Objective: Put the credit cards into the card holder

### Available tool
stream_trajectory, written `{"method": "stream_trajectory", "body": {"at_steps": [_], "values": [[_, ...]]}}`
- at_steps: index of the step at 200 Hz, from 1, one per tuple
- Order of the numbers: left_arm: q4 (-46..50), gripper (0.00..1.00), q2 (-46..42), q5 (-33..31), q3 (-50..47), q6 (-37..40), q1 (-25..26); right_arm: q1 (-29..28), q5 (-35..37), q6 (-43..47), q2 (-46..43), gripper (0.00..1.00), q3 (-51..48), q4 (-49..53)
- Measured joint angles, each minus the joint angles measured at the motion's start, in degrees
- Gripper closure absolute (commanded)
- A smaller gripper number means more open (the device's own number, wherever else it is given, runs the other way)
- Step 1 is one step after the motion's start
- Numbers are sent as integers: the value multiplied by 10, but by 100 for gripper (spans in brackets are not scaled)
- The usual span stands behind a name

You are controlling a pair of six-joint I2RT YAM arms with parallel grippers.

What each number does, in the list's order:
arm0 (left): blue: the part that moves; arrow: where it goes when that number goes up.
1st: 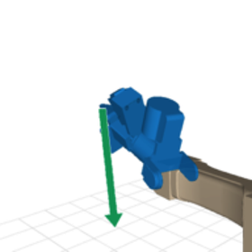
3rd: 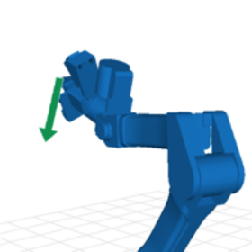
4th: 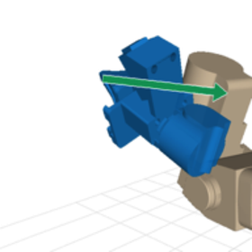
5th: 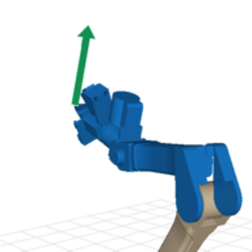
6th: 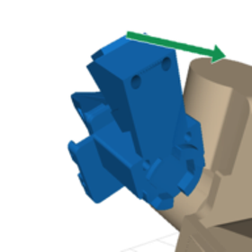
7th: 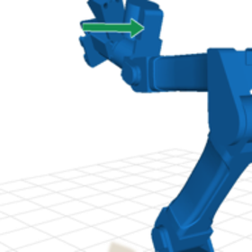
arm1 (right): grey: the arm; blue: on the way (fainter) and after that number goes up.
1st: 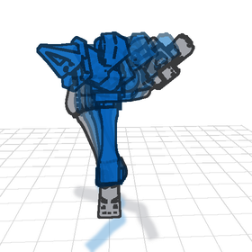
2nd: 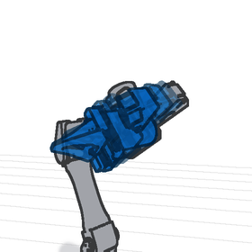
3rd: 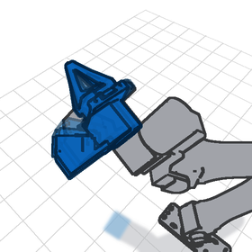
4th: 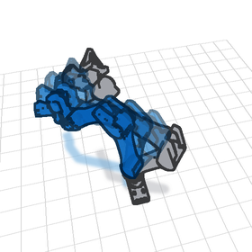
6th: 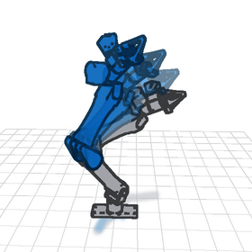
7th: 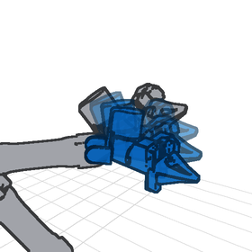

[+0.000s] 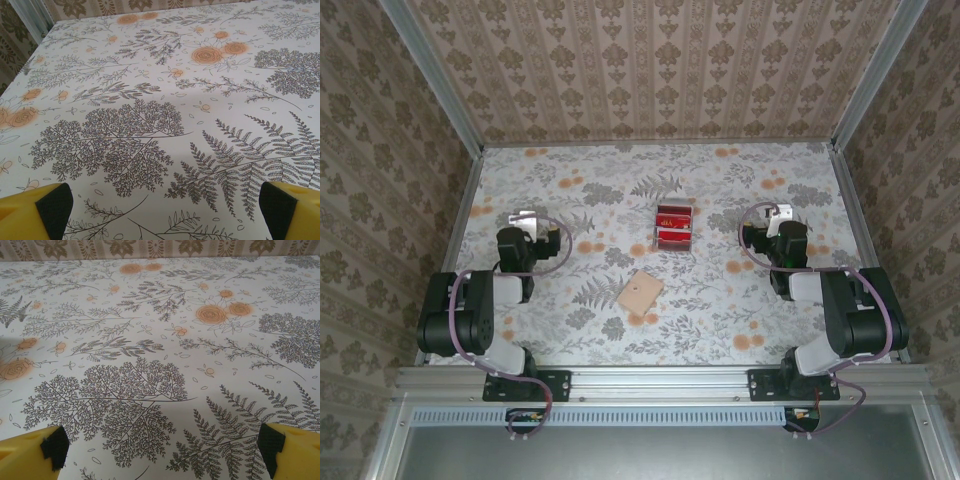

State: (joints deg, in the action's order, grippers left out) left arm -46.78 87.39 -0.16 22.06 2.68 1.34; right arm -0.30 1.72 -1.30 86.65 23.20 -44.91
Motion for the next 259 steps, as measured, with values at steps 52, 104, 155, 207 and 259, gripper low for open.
{"method": "stream_trajectory", "body": {"at_steps": [52,104,155,207,259], "values": [[0,0,0,0,0,0,0,0,0,0,0,0,0,0],[0,0,0,0,0,0,0,0,0,0,0,0,0,-1],[108,0,-93,-5,23,-3,1,-8,-1,-9,-96,0,17,109],[344,0,-209,-32,159,-156,-13,-6,-90,-135,-191,0,163,301],[490,0,-204,81,185,-217,-18,-68,-219,-201,-148,1,218,499]]}}
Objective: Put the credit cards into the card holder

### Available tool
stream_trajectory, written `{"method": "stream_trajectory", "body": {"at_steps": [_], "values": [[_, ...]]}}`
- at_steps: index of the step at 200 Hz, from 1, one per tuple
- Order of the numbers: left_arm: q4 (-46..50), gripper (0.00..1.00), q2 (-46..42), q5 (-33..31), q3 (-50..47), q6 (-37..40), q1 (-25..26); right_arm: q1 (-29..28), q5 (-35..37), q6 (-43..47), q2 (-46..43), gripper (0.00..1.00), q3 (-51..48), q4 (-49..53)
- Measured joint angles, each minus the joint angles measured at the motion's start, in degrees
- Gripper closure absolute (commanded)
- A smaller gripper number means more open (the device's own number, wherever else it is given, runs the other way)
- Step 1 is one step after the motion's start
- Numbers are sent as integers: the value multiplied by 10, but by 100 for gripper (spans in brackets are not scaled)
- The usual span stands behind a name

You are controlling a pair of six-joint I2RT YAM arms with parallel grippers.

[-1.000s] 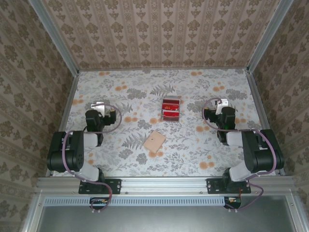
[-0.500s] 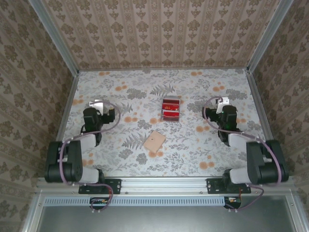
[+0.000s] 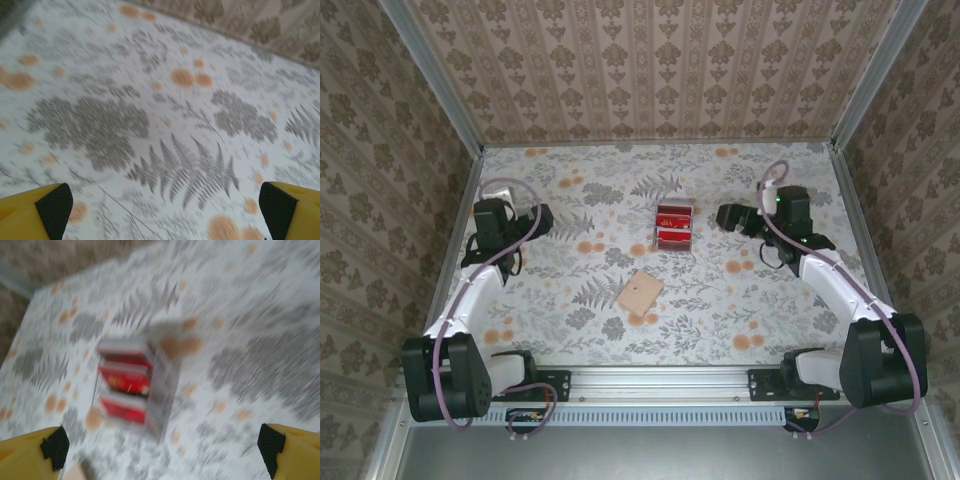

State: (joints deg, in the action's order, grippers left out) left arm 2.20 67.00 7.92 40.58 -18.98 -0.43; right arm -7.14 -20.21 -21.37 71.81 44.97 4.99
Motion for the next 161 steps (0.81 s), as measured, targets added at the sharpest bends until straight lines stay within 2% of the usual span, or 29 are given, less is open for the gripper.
{"method": "stream_trajectory", "body": {"at_steps": [18,32,57,88,117,161], "values": [[30,0,0,44,2,-10,0,-69,-3,3,1,8,11,70],[51,0,3,66,9,-14,4,-118,6,5,5,9,24,112],[87,0,16,106,31,-21,11,-235,77,19,58,9,90,201],[127,0,25,147,60,-33,12,-354,148,34,162,10,166,257],[198,0,44,177,117,-40,12,-416,184,37,250,11,230,289],[306,0,57,201,183,-28,16,-460,211,49,325,16,322,311]]}}
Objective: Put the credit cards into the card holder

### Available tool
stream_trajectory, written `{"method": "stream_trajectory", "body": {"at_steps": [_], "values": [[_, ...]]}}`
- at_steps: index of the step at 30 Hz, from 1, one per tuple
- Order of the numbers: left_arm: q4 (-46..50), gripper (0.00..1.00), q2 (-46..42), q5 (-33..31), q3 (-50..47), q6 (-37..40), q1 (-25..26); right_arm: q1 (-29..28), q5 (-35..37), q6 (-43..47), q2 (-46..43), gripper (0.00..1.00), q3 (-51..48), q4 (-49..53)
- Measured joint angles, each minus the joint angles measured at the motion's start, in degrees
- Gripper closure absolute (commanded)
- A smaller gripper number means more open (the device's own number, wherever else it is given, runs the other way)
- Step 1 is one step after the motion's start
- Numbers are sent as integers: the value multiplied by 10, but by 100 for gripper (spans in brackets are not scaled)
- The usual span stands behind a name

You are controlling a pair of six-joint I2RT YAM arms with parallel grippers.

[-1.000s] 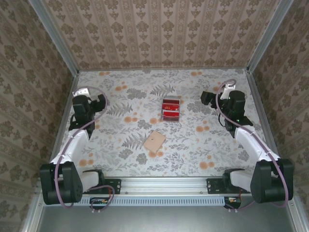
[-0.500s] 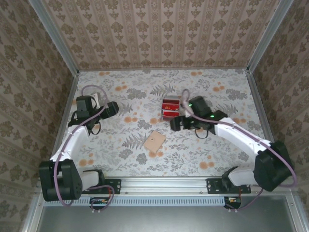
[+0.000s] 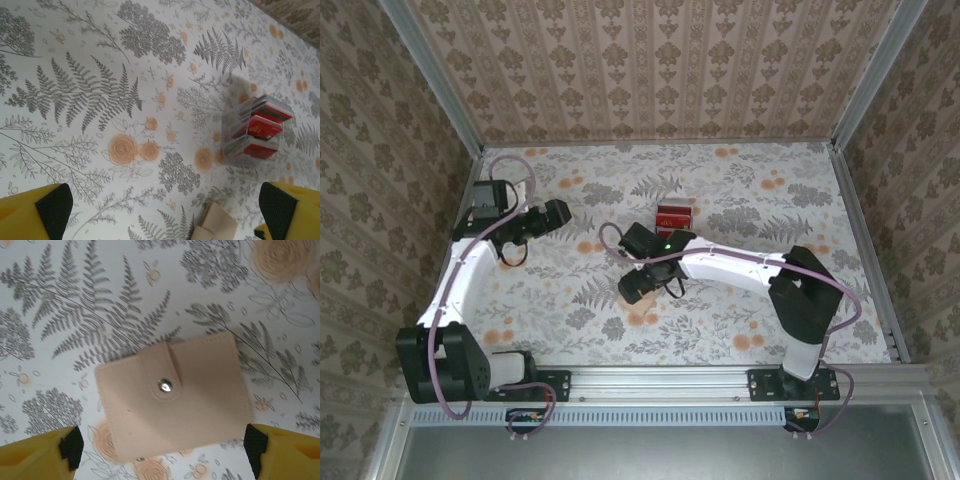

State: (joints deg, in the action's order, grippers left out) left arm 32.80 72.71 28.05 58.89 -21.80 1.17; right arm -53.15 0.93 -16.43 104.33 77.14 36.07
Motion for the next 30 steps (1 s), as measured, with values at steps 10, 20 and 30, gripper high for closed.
{"method": "stream_trajectory", "body": {"at_steps": [10,20,30], "values": [[96,0,4,-45,-4,43,-4,-8,0,2,65,26,38,22],[119,0,4,-78,-11,52,-12,-9,12,7,122,35,101,71],[120,0,4,-77,-11,51,-27,-11,23,14,145,44,139,92]]}}
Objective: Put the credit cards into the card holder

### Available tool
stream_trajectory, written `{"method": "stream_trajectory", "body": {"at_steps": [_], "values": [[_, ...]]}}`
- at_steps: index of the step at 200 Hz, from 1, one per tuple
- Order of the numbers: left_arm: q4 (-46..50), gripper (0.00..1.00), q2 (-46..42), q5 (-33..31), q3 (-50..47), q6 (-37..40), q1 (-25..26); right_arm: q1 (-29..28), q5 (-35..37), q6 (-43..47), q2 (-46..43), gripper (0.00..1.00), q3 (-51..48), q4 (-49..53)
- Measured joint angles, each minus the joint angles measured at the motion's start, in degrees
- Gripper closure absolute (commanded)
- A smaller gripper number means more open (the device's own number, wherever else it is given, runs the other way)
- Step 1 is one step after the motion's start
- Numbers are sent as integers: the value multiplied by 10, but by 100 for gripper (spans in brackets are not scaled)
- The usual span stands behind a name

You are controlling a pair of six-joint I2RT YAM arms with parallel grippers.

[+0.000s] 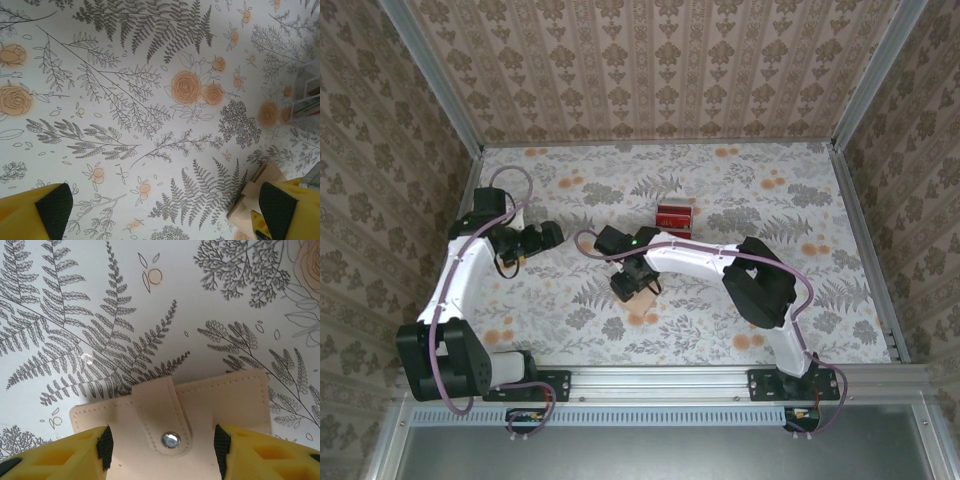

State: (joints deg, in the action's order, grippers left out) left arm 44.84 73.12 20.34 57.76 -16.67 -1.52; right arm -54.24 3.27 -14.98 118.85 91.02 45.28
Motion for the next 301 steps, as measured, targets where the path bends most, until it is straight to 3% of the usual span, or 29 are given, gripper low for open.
{"method": "stream_trajectory", "body": {"at_steps": [30,123,176,259,301], "values": [[0,0,0,5,0,0,-5,-2,0,0,13,47,5,3],[0,0,5,24,0,0,-16,-3,24,-5,19,84,3,11],[-3,0,4,41,-1,-1,-16,21,18,-35,-29,85,-48,-29],[-50,0,-8,121,-19,-19,-14,131,-56,-167,-275,86,-208,-246],[-105,0,-23,163,-19,-48,41,155,-66,-221,-334,87,-233,-336]]}}
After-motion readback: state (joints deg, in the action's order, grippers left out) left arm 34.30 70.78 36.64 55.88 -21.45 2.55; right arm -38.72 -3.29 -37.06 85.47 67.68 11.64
